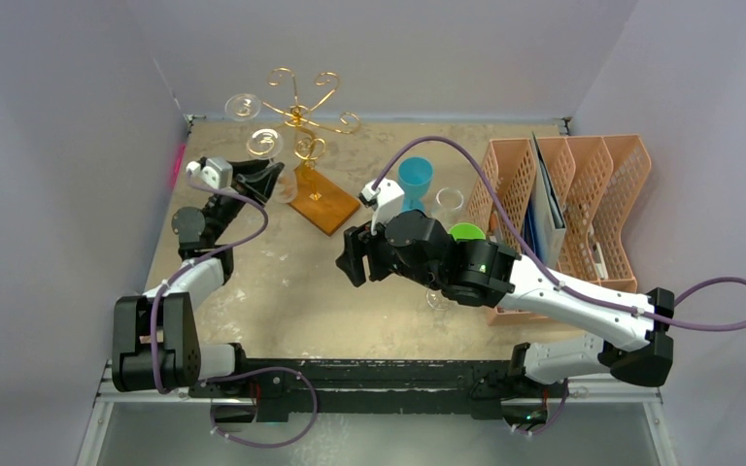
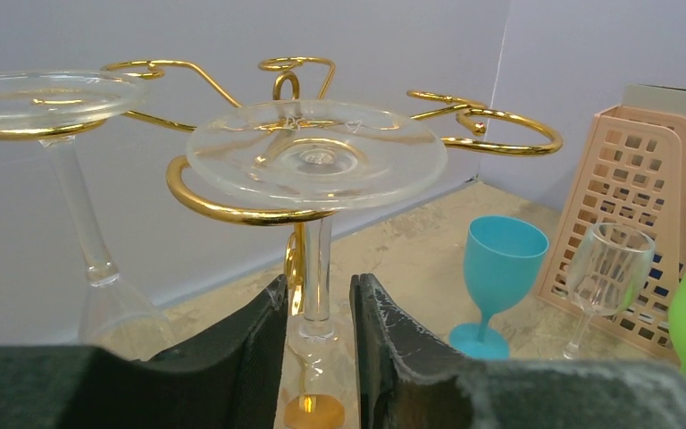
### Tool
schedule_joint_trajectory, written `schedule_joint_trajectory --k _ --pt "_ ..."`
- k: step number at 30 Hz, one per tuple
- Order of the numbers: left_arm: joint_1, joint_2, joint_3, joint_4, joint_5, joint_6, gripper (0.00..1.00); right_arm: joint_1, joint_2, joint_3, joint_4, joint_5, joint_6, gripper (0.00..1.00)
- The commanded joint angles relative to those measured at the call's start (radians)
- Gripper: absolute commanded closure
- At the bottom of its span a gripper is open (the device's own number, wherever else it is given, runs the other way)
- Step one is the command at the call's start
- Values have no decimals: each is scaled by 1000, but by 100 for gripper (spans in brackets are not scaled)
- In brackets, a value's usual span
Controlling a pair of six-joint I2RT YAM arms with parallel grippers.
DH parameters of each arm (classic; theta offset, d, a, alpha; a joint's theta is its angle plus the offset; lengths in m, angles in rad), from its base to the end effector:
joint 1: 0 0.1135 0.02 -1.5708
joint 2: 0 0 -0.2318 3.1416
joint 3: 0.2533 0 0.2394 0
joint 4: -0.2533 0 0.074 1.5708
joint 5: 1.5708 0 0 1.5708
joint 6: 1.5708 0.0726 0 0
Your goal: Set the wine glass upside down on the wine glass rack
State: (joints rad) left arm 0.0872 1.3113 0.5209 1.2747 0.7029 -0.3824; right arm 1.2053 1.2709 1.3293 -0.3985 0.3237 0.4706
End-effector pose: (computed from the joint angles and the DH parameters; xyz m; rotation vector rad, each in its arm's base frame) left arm 0.2837 -0.0223 0.2753 0.3769 1.1730 -0.6384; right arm 0.1338 0.2850 0.3607 -0.4946 1.9174 0.8187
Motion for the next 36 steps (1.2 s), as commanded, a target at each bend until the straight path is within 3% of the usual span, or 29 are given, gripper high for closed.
schedule_joint_trajectory --k 1,7,17,22,30,33,36 --pt "-1 -9 22 21 -5 -5 66 -7 -16 21 0 19 0 33" --pt "-1 -101 -8 -98 -72 -17 55 -13 -70 -23 30 71 40 34" --pt "-1 -388 33 -706 -287 -121 45 -12 -142 -54 27 98 28 33" --pt "-1 -510 146 -1176 -245 -200 42 -16 -131 -10 -50 187 -4 34" --pt "-1 -638 389 -1824 -203 -147 23 -77 -75 87 -302 303 4 36" --pt "-1 -650 472 -1969 -211 -98 19 -116 -100 96 -398 322 4 36" --pt "-3 -656 480 -1986 -80 -16 12 -140 -124 95 -484 374 13 37"
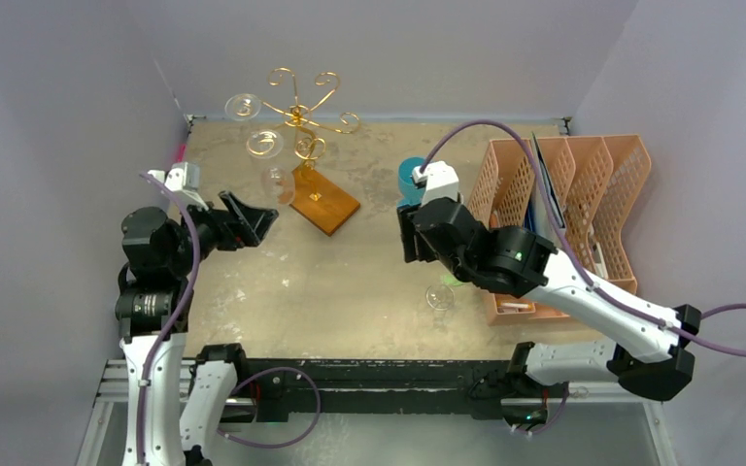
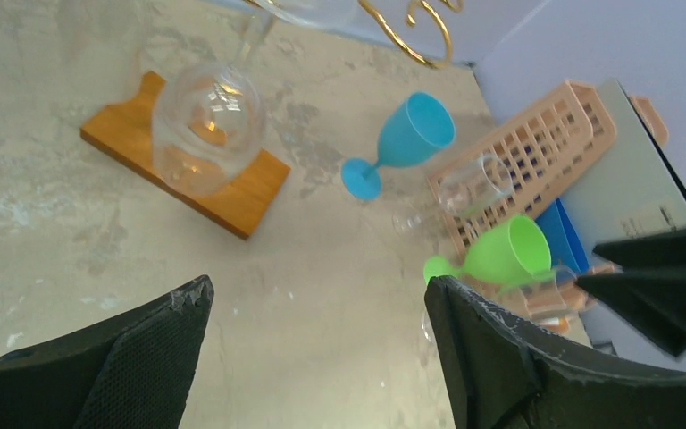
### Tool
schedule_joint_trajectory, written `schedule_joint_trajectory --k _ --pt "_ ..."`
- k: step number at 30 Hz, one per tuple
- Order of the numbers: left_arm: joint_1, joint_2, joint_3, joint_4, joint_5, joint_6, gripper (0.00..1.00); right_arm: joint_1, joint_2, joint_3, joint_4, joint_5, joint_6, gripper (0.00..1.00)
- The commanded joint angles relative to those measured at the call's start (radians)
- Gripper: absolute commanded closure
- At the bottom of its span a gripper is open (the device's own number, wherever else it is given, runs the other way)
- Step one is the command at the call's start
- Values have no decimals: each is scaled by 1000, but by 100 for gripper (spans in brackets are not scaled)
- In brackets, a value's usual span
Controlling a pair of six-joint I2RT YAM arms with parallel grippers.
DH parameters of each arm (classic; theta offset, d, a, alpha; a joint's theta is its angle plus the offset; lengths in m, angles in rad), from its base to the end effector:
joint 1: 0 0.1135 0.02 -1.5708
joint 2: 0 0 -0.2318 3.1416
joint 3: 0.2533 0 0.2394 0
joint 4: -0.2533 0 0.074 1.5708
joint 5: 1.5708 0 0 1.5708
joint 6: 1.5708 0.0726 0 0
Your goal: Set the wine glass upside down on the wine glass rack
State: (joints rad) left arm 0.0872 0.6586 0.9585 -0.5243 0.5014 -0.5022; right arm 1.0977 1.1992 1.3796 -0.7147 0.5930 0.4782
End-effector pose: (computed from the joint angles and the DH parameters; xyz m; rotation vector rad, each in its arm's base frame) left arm 0.1770 -0.0196 0.3505 -0.1703 1.8210 -0.7435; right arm 0.1585 0.2206 0.3617 -0.2774 2.0079 0.3770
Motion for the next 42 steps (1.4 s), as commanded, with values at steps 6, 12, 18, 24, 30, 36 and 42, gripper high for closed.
schedule_joint_trajectory --k 6,12,18,24,30,36,42 --pt "-21 -55 -81 -75 259 72 13 -128 -22 60 -329 130 67 42" --pt "-55 -46 -134 41 385 49 20 -282 109 143 -368 -12 61 44" --pt "-57 -68 -151 25 361 80 20 -352 228 138 -312 -114 48 52" --pt "-57 -66 -184 39 343 71 20 -398 303 109 -311 -119 71 61" --pt "-58 -52 -187 48 317 69 20 -412 290 33 -278 -159 77 69" --pt "-58 -43 -182 48 298 59 21 -429 312 -2 -241 -186 78 78" --pt "-58 -38 -175 51 286 51 21 -432 312 14 -247 -144 52 100"
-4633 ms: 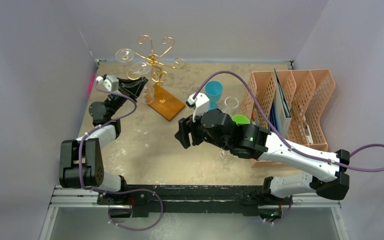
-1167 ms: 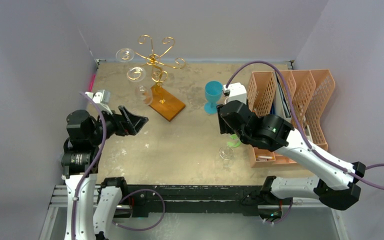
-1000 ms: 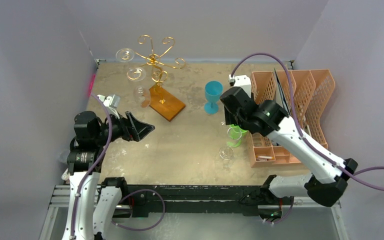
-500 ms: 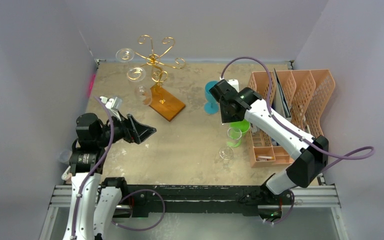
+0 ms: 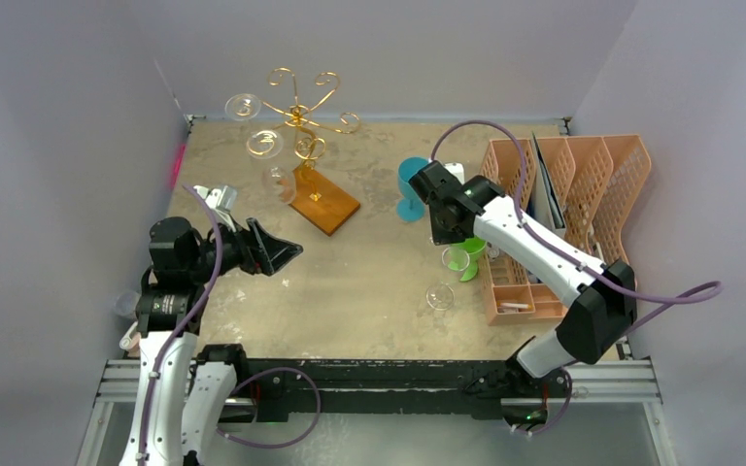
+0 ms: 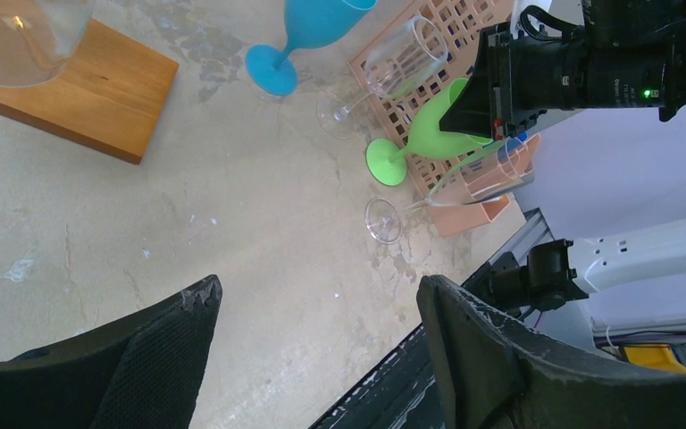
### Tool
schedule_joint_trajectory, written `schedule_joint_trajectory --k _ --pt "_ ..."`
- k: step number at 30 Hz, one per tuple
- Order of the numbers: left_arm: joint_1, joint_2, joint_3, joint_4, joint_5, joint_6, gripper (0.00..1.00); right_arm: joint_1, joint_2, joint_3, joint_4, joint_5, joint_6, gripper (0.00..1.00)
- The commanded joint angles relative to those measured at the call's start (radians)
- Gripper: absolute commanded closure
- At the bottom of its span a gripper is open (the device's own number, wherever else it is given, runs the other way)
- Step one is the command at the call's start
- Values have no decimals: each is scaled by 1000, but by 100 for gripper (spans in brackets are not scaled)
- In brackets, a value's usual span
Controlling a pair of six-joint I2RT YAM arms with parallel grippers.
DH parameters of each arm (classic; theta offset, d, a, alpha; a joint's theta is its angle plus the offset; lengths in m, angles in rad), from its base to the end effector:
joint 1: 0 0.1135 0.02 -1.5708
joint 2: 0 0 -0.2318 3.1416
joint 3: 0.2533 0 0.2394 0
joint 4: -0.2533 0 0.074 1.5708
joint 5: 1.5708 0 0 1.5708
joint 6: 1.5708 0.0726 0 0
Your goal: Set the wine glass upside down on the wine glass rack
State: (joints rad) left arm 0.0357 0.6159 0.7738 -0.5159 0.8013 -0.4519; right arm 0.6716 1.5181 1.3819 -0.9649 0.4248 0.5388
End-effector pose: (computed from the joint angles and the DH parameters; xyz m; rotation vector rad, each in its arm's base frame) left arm 0.1686 -0.0462 0.2995 0.0818 1.9506 -1.0447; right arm 0.2605 0.1688 0.2480 -0.0374 2.5220 -0.1039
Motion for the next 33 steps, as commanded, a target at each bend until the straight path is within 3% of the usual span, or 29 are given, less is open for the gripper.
schedule_joint_trajectory --k 1,12,21,25,33 --pt "-7 8 13 53 -14 -4 21 -5 -12 22 -3 26 -13 100" --pt "-7 56 115 -40 -20 93 20 -5 -181 118 -109 -20 -98 100" --pt "-6 69 136 -28 -50 7 21 -4 -311 220 -179 -63 -157 100" --pt "-6 65 157 -48 -53 23 22 -5 -371 244 -130 3 -217 100" --pt "-5 57 233 -118 -81 48 22 -4 -440 284 26 -109 -249 100"
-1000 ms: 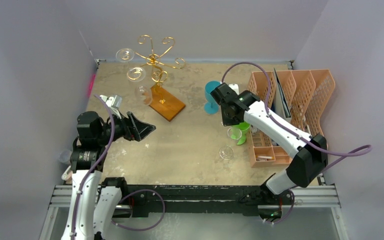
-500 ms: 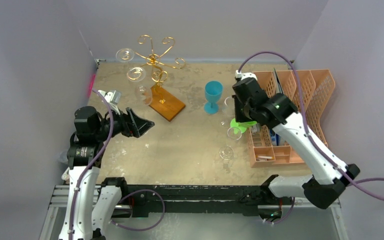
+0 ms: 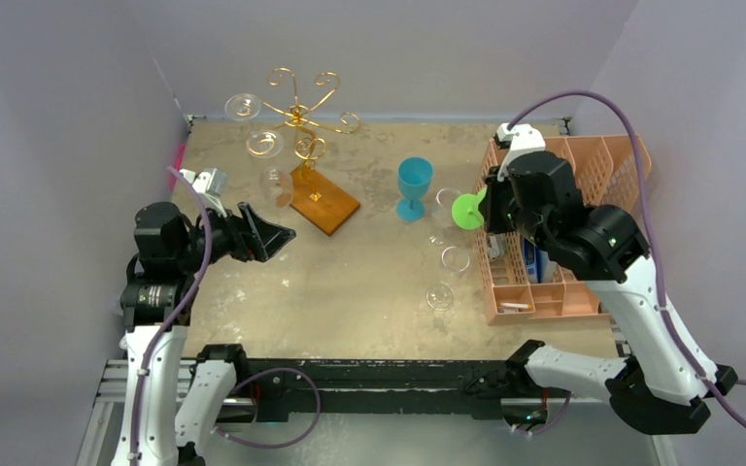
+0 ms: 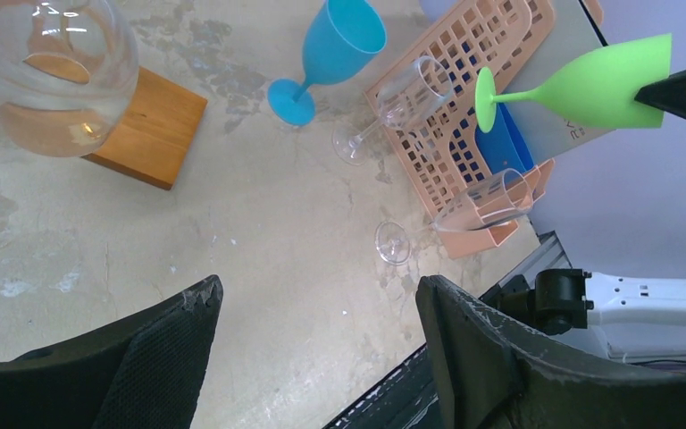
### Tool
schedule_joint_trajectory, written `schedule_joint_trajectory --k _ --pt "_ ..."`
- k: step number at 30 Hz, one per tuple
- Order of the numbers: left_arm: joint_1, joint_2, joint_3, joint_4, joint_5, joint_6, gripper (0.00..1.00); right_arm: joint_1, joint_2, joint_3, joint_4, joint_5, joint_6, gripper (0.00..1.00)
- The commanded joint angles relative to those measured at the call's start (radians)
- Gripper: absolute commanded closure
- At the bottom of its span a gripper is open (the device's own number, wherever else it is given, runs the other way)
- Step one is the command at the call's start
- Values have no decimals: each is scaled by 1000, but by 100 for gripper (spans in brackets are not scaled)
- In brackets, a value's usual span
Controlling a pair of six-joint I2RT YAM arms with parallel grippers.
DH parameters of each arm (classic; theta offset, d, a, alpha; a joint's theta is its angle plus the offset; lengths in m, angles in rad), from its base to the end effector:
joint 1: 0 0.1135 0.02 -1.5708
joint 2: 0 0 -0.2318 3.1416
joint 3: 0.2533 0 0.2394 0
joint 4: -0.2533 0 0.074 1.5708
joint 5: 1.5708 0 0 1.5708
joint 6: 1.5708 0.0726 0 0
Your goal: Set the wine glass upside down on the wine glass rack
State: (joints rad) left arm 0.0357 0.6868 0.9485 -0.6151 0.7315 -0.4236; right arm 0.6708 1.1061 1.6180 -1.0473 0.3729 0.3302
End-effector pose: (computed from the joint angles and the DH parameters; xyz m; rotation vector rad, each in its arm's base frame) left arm 0.1708 -0.0424 0.3341 0.0607 1.9445 -0.9588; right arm 0.1814 0.1102 0.4143 -0.1311 2.0692 0.2222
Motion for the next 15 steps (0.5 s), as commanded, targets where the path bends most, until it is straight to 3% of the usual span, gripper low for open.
schedule_joint_trajectory --k 1,7,15 --pt "-6 -18 63 -24 -15 20 22 -3 -36 51 128 -84 -43 100" --pt "-6 -52 71 -14 -77 -56 22 -3 -87 -8 316 -234 -52 100" --pt "-7 -125 59 -105 -449 -197 22 16 -55 -180 626 -406 -70 100"
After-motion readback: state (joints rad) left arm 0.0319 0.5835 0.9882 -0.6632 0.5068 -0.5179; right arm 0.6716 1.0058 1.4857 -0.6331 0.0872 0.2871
